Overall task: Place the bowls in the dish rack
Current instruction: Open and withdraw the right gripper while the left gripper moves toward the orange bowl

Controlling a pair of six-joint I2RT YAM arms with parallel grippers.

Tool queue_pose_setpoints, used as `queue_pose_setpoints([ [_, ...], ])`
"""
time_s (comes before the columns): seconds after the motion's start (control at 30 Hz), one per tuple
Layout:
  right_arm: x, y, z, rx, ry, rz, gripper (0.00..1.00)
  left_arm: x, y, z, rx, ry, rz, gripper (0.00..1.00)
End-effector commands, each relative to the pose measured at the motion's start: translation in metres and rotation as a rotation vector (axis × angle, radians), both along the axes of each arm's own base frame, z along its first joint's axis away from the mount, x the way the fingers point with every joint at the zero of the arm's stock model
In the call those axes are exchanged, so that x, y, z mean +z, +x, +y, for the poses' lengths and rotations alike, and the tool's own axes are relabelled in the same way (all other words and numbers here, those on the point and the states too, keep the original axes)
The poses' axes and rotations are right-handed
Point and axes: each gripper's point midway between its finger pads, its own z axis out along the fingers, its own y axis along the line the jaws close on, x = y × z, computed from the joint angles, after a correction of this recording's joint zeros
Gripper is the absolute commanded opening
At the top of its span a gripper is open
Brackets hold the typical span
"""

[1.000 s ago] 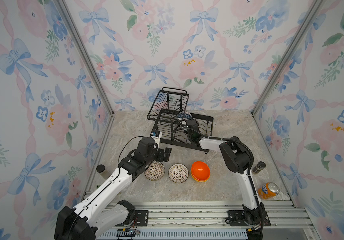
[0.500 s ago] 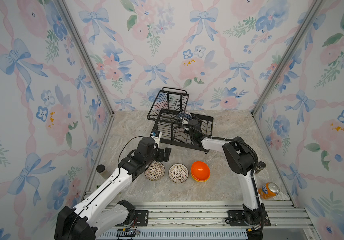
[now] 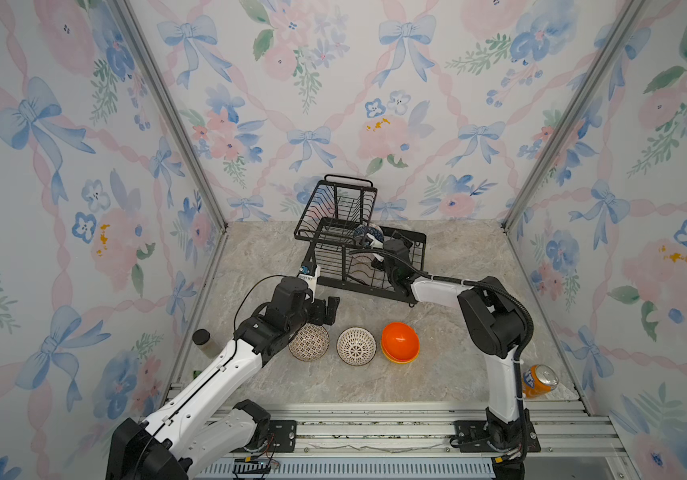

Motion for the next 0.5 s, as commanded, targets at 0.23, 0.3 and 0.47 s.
queue_pose_setpoints([
  [0.23, 0.036, -0.032, -0.010, 0.008, 0.118, -0.037, 0.97, -0.005, -0.004, 0.008, 0.031, 0.003, 0.000, 0.98],
  [0.3, 0.039, -0.040, -0.014, 0.005, 0.133, -0.035, 0.97, -0.002, -0.005, 0.008, 0.033, -0.008, -0.004, 0.98],
  [0.47, 0.043, -0.062, -0.025, -0.005, 0.183, 0.002, 0.97, -0.015, -0.012, 0.008, 0.032, -0.009, 0.023, 0.98],
])
